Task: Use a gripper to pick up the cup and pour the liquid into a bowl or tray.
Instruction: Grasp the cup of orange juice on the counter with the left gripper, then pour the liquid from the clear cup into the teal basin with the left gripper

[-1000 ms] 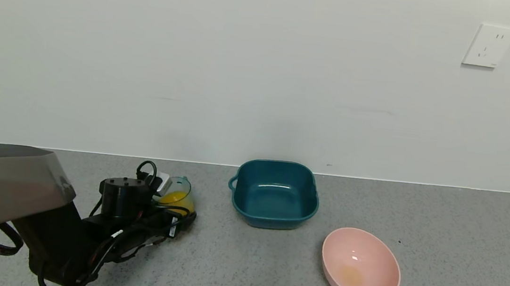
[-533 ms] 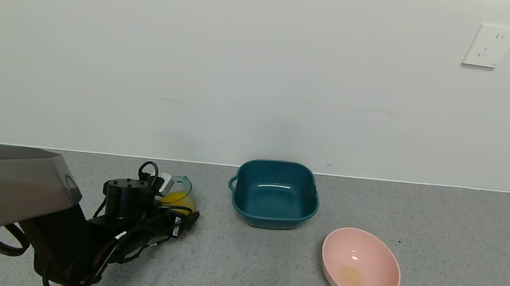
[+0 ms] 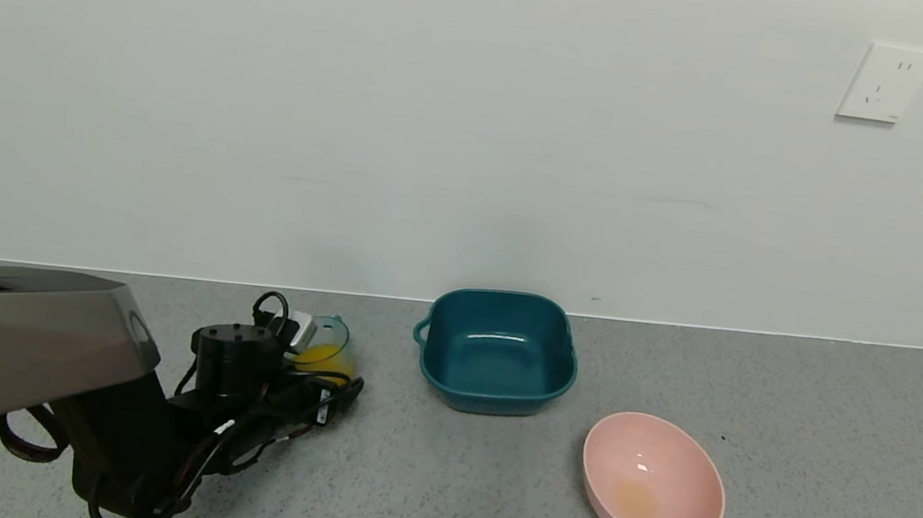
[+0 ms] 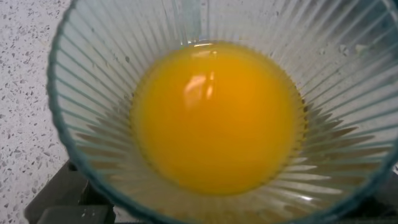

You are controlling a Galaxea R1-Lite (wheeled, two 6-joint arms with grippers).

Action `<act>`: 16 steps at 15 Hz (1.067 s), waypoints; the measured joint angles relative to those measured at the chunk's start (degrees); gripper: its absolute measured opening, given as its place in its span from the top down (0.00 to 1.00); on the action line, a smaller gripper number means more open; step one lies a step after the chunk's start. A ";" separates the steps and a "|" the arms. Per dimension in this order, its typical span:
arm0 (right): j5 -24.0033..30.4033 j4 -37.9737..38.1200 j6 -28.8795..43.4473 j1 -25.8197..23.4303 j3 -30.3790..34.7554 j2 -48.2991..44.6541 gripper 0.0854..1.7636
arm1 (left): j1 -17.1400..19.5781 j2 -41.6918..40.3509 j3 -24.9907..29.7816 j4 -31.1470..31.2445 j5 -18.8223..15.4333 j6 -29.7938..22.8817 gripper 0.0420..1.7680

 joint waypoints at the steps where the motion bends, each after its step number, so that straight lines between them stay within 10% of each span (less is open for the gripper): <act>1: -0.02 0.00 0.02 0.00 0.00 0.00 0.03 | -0.04 0.13 -0.13 0.00 0.00 -0.02 0.03; 6: -0.02 0.00 0.00 0.02 0.00 0.00 0.03 | -0.09 0.39 -0.44 0.00 0.11 -0.11 0.26; 16: -0.02 0.02 0.00 0.02 0.00 0.00 0.03 | 0.07 -1.57 -0.66 1.72 0.96 -0.13 0.28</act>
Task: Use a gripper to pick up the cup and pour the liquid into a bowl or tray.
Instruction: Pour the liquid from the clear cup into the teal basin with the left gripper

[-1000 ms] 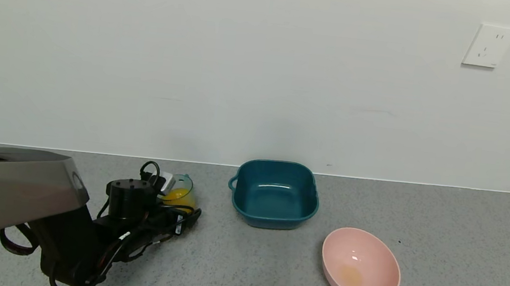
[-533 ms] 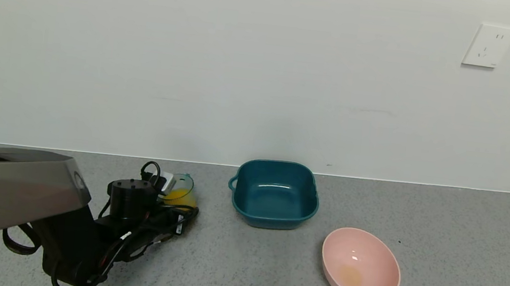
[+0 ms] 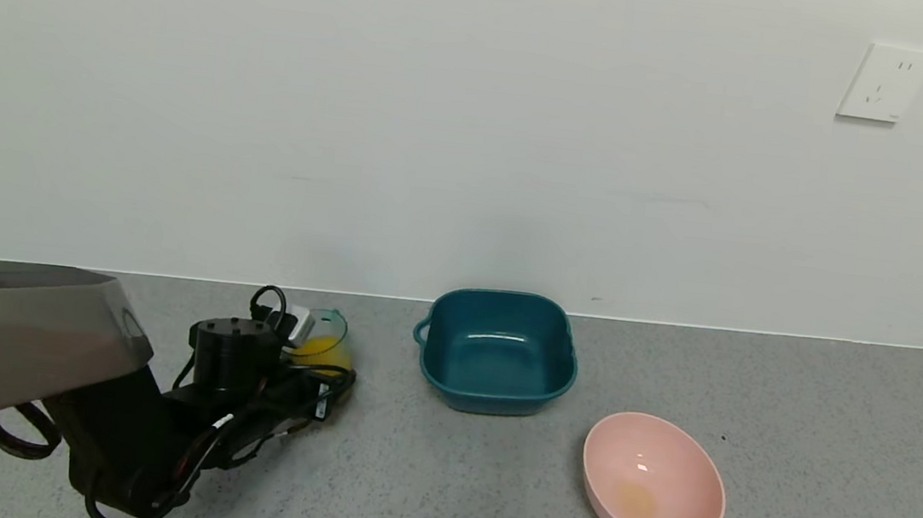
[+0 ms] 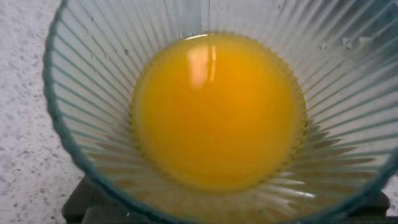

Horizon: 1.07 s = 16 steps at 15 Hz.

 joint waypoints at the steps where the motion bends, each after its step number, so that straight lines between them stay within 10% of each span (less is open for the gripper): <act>1: 0.00 0.00 0.00 0.00 0.00 0.00 0.03 | 0.00 -0.94 -0.05 1.48 0.04 0.02 0.28; 16: 0.02 -0.02 0.00 -0.02 0.00 0.00 0.03 | -6.21 -13.64 -15.91 27.92 7.75 8.02 0.28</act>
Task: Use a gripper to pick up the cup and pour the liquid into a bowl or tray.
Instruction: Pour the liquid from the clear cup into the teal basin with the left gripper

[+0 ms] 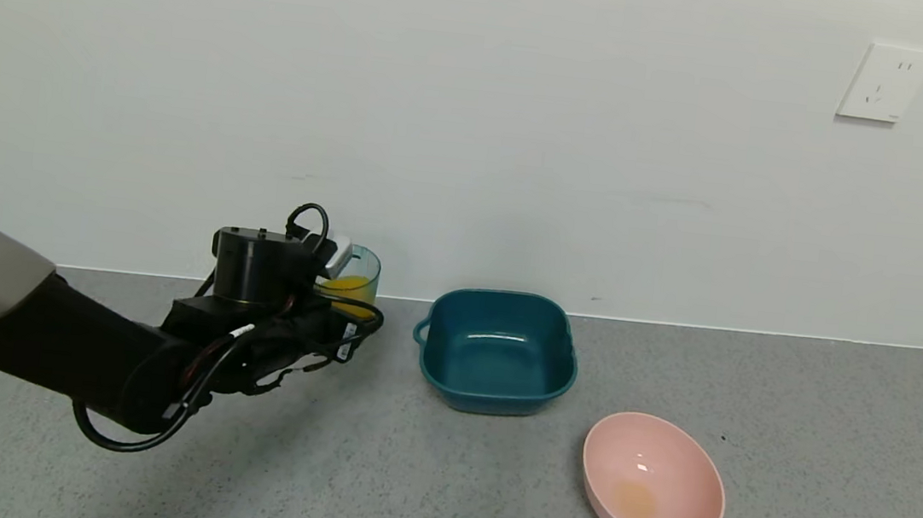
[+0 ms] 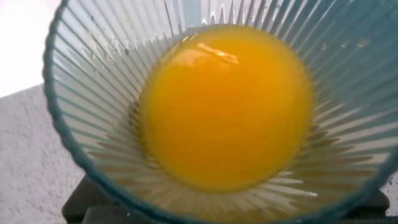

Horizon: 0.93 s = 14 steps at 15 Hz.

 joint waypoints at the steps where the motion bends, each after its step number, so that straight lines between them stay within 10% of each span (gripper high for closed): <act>1: -0.02 0.00 0.02 0.00 0.00 0.00 0.03 | -0.46 -0.02 -0.90 0.91 0.16 1.54 0.28; 14: -0.02 0.02 0.02 0.02 0.00 0.00 0.03 | -6.08 4.00 -10.58 8.28 7.24 24.81 0.28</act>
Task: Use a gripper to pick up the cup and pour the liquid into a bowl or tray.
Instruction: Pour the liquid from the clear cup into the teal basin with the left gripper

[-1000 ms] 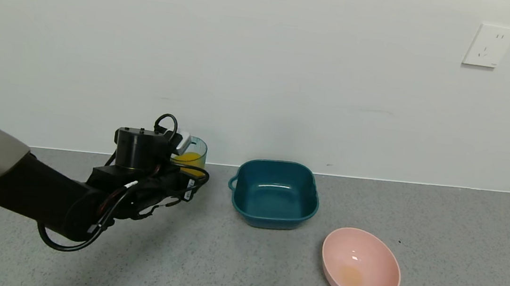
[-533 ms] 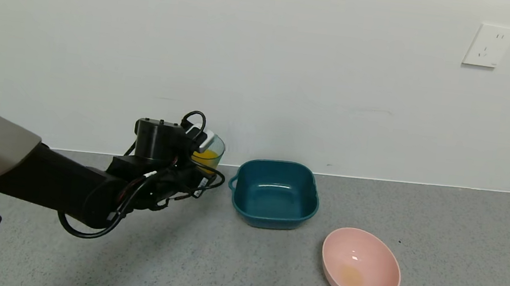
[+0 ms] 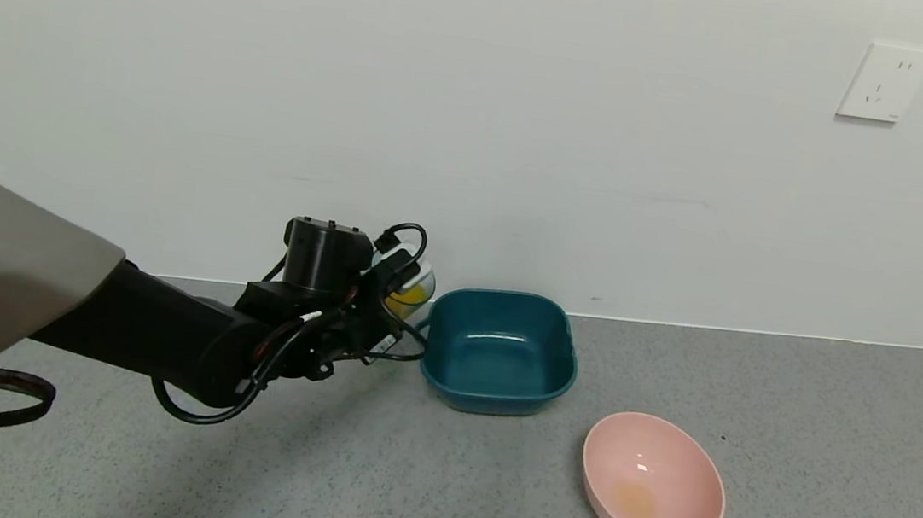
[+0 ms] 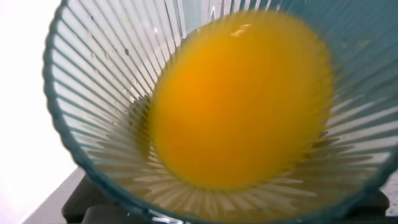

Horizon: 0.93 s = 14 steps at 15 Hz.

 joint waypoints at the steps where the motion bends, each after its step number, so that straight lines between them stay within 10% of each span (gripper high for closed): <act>1: 0.00 -0.02 -0.02 0.00 0.00 0.00 0.03 | -0.39 0.40 -0.57 0.13 0.98 1.15 0.28; 14: 0.00 -0.02 -0.02 0.00 0.00 0.00 0.03 | -3.86 3.78 -11.48 9.83 11.97 15.82 0.28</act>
